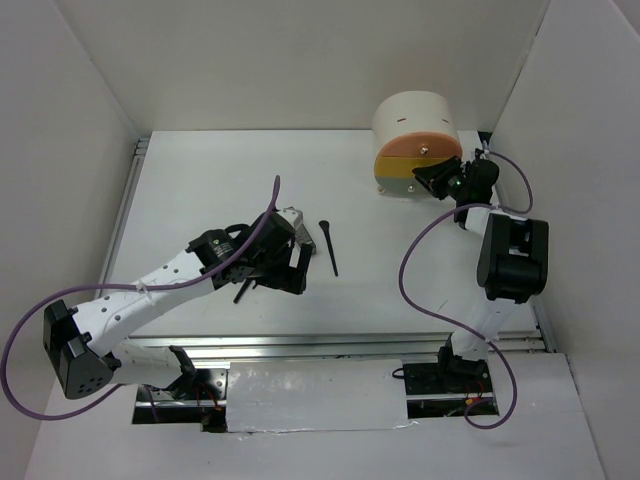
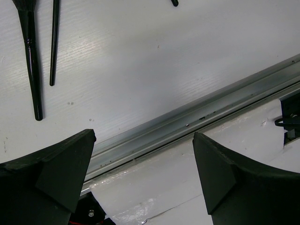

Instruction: Organize the makeup

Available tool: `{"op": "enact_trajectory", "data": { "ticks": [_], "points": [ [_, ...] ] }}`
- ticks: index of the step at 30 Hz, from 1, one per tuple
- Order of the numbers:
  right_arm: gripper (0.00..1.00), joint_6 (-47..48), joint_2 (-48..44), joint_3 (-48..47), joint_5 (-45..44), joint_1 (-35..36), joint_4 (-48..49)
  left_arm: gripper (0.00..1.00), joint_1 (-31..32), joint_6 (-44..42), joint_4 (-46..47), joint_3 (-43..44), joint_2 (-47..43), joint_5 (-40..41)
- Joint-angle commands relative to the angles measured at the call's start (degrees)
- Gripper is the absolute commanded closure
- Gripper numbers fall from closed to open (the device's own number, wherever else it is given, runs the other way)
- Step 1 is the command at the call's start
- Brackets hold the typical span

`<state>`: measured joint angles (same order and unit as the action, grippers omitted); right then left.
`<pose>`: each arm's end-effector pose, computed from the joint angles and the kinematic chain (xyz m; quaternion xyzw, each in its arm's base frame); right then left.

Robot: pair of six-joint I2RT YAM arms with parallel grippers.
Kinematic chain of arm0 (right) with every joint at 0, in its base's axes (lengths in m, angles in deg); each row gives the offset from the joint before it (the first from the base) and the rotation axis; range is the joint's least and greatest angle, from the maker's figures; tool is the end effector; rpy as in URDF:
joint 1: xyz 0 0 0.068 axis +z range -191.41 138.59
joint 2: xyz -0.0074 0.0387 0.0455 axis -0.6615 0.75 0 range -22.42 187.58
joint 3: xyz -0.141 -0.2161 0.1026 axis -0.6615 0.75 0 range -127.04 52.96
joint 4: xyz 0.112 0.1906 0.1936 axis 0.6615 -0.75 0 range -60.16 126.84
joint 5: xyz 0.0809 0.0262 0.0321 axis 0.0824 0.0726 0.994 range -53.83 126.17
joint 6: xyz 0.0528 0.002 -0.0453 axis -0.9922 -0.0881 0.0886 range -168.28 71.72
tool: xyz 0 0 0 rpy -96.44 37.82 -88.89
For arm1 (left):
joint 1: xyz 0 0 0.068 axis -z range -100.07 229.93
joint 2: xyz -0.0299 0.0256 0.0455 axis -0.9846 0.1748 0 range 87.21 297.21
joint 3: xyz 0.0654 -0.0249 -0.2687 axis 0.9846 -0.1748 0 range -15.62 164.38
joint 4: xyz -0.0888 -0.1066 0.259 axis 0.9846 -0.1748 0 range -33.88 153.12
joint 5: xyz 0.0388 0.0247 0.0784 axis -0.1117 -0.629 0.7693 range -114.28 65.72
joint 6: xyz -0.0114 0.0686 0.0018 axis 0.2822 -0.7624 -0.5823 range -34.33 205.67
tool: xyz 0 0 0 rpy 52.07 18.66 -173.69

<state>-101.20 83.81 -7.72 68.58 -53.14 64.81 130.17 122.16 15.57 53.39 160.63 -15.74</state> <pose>0.4465 -0.0616 0.1776 0.2750 0.7429 0.4104 0.4518 0.2024 -0.2301 0.3073 0.0887 0.9389 -0.1719 0.2846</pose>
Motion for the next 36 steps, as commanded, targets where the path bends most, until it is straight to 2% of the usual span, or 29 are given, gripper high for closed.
{"op": "enact_trajectory", "data": {
  "ticks": [1,15,25,30,36],
  "points": [
    [0.76,0.46,-3.13,2.32,1.61,-0.49,6.66,0.0,0.21,1.04,0.26,2.35,-0.21,-0.89],
    [0.76,0.02,-13.15,14.54,2.31,-1.54,10.09,0.01,0.21,1.65,2.46,0.25,-1.27,-1.33],
    [0.75,0.37,-20.19,21.04,2.22,-2.42,9.04,0.01,0.3,2.18,3.17,-1.78,-3.47,-1.33],
    [0.72,0.54,-22.12,22.72,2.05,-2.42,8.42,0.01,0.3,2.44,3.34,-3.18,-5.13,-1.15],
    [0.57,1.42,-22.39,22.81,1.17,-2.51,5.87,0.01,0.3,2.71,3.52,-4.76,-6.45,-1.5]
  ]
}}
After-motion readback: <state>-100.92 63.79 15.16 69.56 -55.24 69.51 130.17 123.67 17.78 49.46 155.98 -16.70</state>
